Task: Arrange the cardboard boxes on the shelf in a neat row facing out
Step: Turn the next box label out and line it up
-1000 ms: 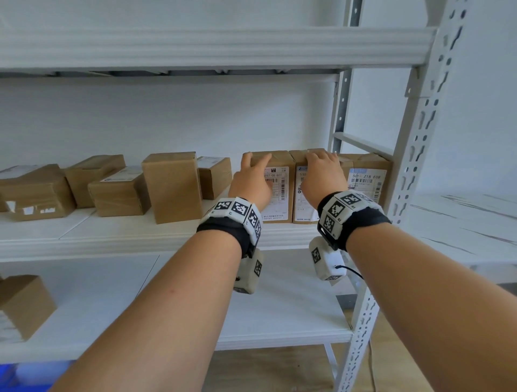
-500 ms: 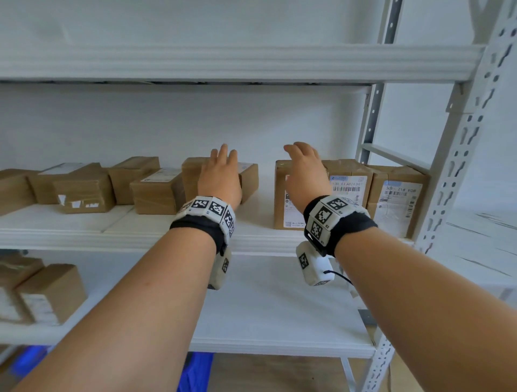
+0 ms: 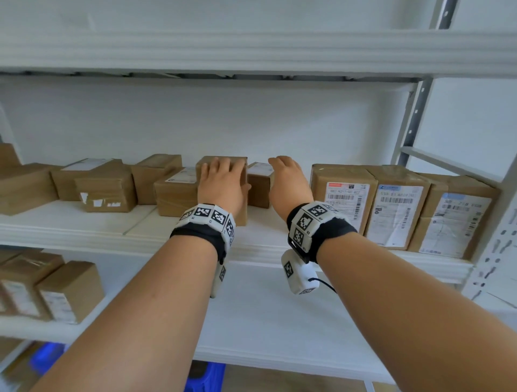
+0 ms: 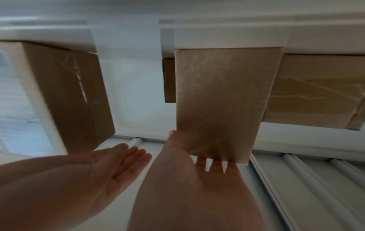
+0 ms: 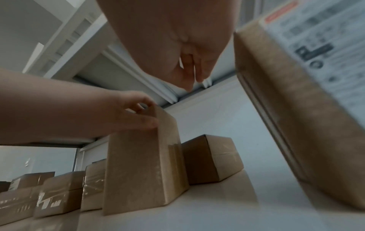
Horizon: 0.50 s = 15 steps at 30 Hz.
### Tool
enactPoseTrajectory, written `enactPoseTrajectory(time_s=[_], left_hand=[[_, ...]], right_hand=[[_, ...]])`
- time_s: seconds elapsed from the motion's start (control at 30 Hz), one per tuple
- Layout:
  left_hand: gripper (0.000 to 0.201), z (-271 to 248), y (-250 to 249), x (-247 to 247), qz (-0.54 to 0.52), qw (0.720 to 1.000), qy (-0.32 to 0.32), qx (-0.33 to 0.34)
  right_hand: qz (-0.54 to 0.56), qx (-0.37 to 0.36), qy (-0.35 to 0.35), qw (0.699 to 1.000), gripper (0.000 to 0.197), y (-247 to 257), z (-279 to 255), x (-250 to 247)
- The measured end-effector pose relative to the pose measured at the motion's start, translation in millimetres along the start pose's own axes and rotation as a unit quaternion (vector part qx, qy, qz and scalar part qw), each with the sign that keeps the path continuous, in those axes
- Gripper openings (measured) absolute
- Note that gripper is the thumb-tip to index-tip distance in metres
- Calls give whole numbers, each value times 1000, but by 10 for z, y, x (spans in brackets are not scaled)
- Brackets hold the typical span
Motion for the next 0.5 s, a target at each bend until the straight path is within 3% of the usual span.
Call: enactPoseTrajectory(time_s=[0.5], left_hand=[[48,279,499,288,-5,998,-17,-52]], right_hand=[[-102,116,140,978,67,-35,850,756]])
Point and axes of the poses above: each hand's wrist, its own z-axis towards the middle knuckle, its own x-axis out of the palm, y = z × x, the point moved 1 cm from there along z, towards the middle knuckle, and after that the axes turned 3 degrees about x, right-handed, at the moved point
